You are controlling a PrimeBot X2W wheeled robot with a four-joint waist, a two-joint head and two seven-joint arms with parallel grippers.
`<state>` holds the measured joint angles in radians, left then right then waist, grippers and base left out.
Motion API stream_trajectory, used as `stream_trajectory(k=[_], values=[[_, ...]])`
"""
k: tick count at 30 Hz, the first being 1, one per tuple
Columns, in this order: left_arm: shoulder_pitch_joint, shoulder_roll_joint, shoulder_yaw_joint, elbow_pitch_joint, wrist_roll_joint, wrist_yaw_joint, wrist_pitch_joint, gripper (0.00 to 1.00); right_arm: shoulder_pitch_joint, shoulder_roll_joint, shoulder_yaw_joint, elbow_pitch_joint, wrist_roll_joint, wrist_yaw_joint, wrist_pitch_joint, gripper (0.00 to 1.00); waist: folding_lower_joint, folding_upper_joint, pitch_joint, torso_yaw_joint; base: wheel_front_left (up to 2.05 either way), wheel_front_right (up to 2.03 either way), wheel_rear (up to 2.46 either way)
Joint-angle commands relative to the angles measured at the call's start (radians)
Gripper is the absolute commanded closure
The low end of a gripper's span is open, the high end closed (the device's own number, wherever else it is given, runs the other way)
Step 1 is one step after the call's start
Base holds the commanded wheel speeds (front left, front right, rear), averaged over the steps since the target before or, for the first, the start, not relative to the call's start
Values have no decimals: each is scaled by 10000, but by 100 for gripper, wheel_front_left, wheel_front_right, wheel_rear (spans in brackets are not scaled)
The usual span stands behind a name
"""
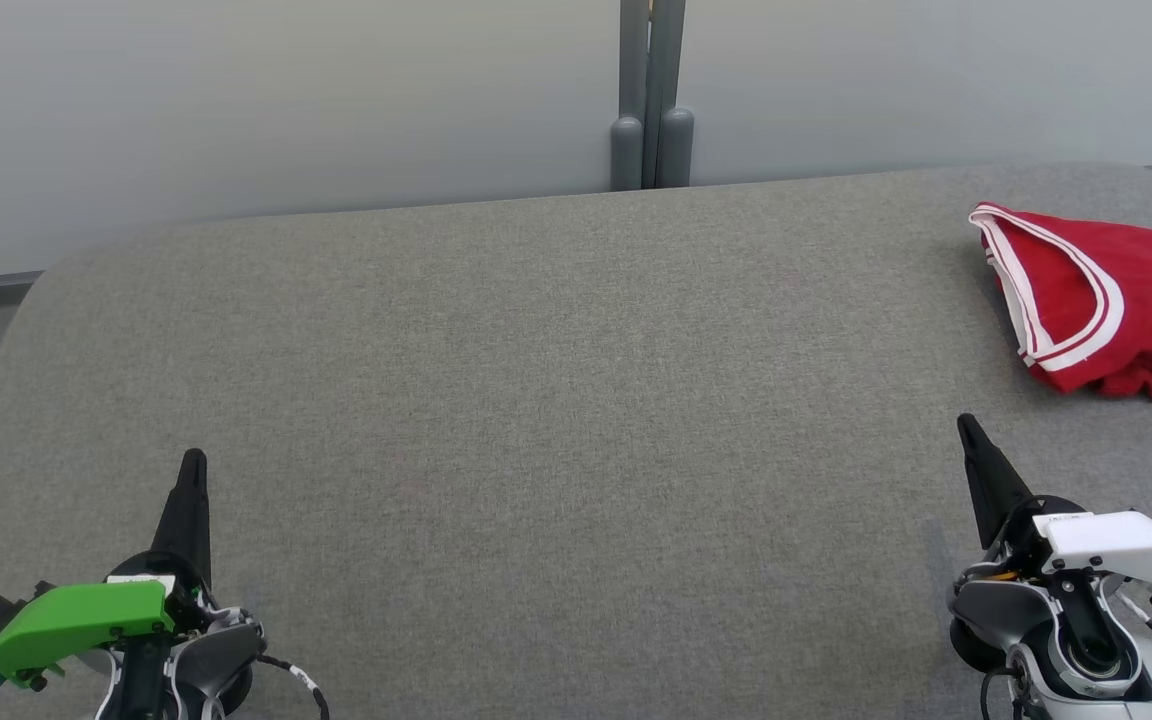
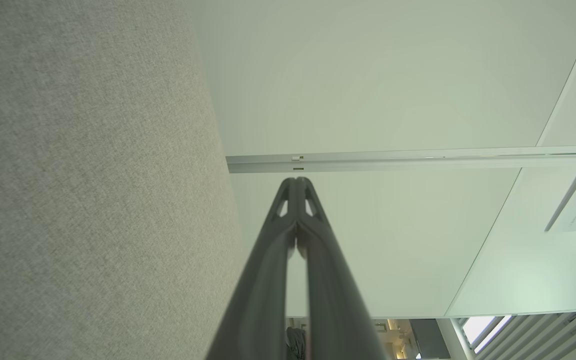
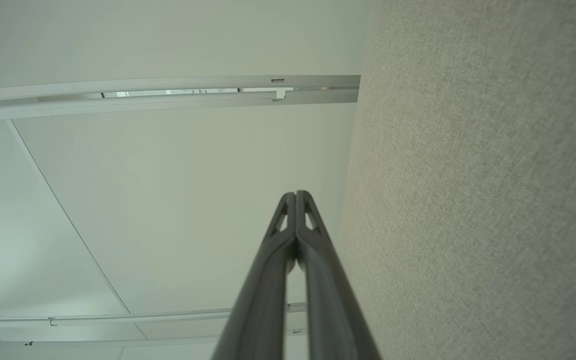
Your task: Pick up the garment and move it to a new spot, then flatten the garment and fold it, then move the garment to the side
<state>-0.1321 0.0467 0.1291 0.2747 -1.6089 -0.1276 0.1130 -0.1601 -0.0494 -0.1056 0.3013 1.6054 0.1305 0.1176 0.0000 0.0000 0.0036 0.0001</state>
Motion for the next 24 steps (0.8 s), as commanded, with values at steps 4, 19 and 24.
stream_trajectory(k=[4, 19, 24], values=[[-112, 66, 36, -26, 15, -63, 16, 100, -85, -15, -22, -42, 47, 4, 39, 100, 0, 0, -1, 0, 0, 0, 0], [-111, 66, 36, -28, 15, -63, 16, 100, -85, -15, -21, -42, 49, 4, 38, 100, 0, 0, -1, 0, 0, 0, 0], [-110, 66, 36, -26, 13, -63, 16, 100, -85, -15, -20, -42, 49, 4, 38, 100, 0, 0, -1, 0, 0, 0, 0]])
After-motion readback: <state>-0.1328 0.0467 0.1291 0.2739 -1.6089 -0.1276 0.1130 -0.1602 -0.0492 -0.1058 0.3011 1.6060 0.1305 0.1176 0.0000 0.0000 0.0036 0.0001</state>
